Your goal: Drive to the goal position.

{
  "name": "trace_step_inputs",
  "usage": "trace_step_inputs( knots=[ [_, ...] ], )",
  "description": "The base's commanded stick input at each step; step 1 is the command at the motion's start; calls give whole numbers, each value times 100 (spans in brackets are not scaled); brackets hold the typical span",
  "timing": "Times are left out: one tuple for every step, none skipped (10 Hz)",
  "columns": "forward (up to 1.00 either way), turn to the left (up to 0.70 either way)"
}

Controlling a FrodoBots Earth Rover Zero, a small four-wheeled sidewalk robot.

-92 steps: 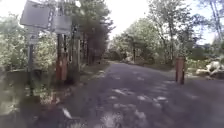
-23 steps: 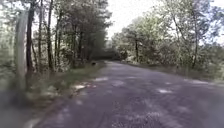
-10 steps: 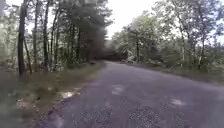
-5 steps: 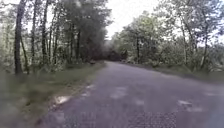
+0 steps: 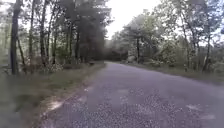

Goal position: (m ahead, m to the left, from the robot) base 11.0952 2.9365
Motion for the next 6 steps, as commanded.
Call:
trace_step_inputs(
  knots=[
    [45, 0],
    [45, 0],
    [45, 0],
    [45, 0],
    [45, 0],
    [45, 0]
  ],
)
